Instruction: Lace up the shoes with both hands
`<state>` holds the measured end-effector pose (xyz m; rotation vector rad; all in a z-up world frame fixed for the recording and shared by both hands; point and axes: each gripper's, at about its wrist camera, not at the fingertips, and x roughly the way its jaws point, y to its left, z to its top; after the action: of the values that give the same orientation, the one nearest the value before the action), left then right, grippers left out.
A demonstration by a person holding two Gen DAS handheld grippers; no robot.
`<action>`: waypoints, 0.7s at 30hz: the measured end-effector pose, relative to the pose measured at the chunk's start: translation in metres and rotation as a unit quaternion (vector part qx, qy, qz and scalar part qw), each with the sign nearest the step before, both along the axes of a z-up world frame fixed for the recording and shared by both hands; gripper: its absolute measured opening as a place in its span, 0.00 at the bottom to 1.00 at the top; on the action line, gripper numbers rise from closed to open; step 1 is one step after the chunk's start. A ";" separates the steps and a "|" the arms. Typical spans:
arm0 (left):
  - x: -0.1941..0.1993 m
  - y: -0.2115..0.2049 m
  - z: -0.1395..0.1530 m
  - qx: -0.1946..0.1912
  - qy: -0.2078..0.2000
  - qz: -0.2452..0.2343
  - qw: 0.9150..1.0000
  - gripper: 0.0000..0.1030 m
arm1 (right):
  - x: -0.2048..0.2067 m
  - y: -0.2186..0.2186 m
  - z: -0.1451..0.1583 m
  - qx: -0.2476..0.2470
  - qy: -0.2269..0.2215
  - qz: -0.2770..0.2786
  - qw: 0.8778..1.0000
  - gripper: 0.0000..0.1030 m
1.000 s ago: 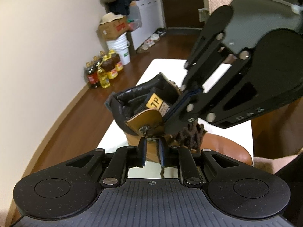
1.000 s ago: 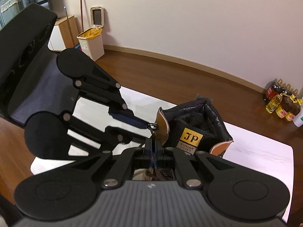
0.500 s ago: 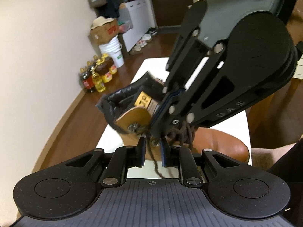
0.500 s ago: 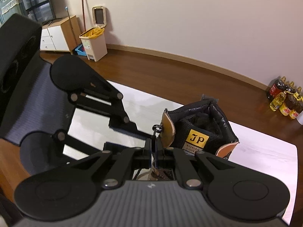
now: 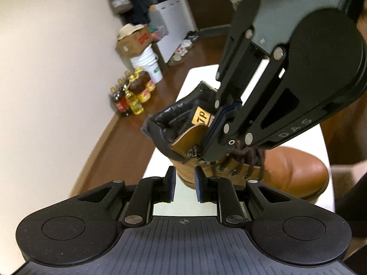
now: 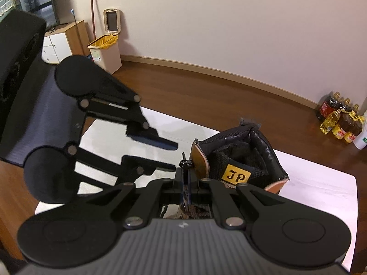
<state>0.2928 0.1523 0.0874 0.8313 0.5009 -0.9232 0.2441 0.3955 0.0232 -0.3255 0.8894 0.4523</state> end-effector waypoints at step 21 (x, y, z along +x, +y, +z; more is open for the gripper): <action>-0.025 -0.013 -0.033 0.032 0.044 -0.019 0.998 0.02 | -0.027 -0.036 0.012 0.031 -0.013 -0.054 0.998 0.12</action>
<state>0.2682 0.1389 0.0546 0.8632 0.5964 -0.9864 0.2167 0.3596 0.0354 -0.2241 0.8622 0.3734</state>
